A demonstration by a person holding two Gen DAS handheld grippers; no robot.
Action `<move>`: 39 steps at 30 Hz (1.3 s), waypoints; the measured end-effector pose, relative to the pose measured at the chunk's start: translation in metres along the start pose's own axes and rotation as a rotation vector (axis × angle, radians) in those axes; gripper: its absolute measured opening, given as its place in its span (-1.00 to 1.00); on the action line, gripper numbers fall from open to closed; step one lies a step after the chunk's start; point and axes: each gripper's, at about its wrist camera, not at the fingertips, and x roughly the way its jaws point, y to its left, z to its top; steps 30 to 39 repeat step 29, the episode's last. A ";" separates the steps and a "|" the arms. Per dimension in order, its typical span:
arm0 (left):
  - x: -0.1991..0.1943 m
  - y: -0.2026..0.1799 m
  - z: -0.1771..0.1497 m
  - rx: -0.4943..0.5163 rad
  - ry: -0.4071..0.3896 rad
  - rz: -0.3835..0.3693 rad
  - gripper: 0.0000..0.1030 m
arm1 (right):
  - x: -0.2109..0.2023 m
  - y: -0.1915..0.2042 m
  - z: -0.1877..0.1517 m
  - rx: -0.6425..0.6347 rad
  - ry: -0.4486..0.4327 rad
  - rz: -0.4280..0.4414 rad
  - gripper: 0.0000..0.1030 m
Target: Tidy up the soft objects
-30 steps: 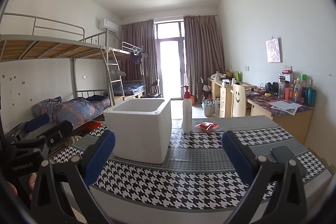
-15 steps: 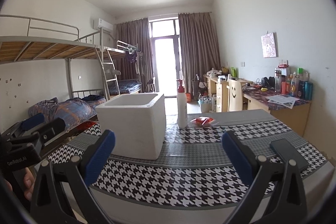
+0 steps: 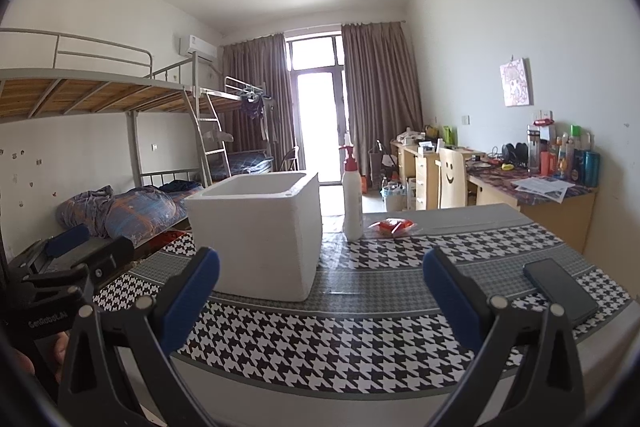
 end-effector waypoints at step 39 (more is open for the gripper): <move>0.004 0.003 -0.001 0.001 0.027 -0.004 0.98 | 0.005 0.000 -0.003 0.007 0.018 0.005 0.99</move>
